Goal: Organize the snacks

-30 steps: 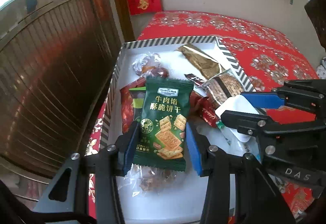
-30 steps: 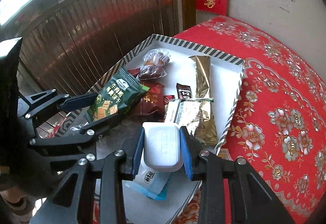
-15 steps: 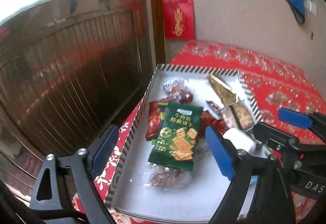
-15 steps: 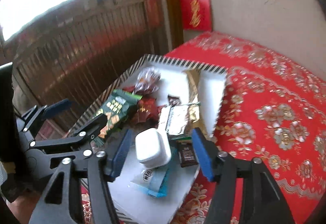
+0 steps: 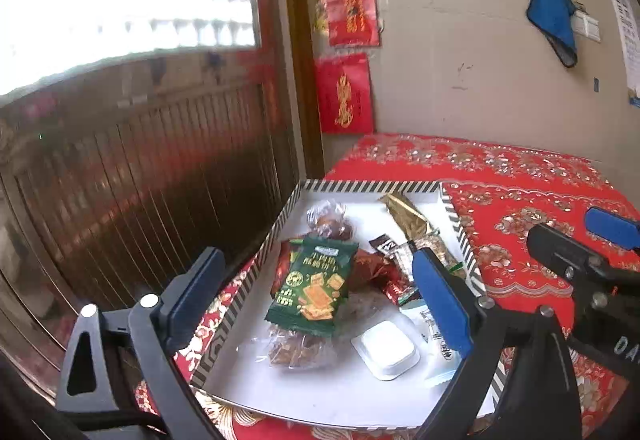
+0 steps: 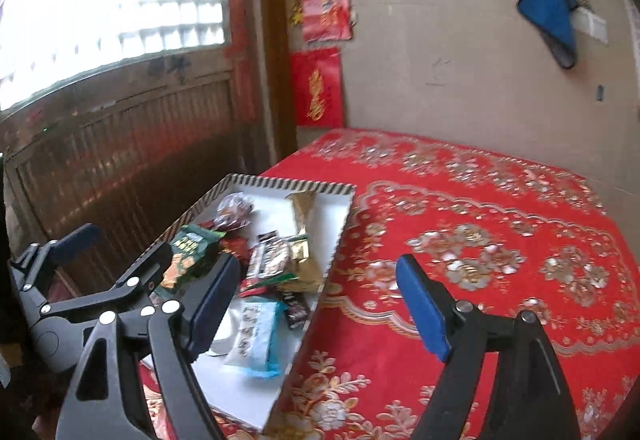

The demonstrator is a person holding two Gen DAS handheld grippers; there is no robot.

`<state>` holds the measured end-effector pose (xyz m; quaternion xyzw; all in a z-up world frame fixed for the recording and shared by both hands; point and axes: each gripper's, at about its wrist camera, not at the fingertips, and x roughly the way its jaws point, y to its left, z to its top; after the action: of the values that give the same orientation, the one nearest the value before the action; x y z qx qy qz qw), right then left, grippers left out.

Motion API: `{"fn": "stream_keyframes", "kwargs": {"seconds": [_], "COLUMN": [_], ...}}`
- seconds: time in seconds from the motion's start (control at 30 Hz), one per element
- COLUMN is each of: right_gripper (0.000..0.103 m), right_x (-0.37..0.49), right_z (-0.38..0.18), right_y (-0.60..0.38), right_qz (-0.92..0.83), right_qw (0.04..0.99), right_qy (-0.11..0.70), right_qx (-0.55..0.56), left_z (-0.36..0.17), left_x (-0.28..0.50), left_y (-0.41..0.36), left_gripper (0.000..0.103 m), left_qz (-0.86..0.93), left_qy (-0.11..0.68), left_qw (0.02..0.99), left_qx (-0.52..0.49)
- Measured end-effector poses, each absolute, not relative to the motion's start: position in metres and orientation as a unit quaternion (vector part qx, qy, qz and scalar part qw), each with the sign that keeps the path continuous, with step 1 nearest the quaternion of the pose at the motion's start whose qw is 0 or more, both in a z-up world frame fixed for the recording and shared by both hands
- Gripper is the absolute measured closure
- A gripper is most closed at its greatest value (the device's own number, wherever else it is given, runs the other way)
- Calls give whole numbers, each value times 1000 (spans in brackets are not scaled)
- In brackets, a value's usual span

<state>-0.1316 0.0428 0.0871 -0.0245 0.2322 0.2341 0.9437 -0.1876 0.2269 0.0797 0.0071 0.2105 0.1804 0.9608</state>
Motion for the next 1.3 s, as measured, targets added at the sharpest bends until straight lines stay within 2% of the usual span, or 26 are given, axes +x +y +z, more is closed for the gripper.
{"fn": "stream_keyframes", "kwargs": {"seconds": [0.17,0.77,1.3], "right_gripper": [21,20,20], "right_x": [-130,-136,-136], "right_z": [88,87,83], "right_y": [30,22,27], "right_qz": [226,222,230], "right_qw": [946,949,948], "right_qy": [231,222,222], "right_qx": [0,-1,-7], "left_z": [82,84,79], "left_x": [-190,-186,-184], "left_y": [221,192,199], "left_gripper": [3,2,2], "left_qz": [158,141,151], "left_qy": [220,218,226], "left_qw": [963,965,962], "left_qx": [-4,42,30]}}
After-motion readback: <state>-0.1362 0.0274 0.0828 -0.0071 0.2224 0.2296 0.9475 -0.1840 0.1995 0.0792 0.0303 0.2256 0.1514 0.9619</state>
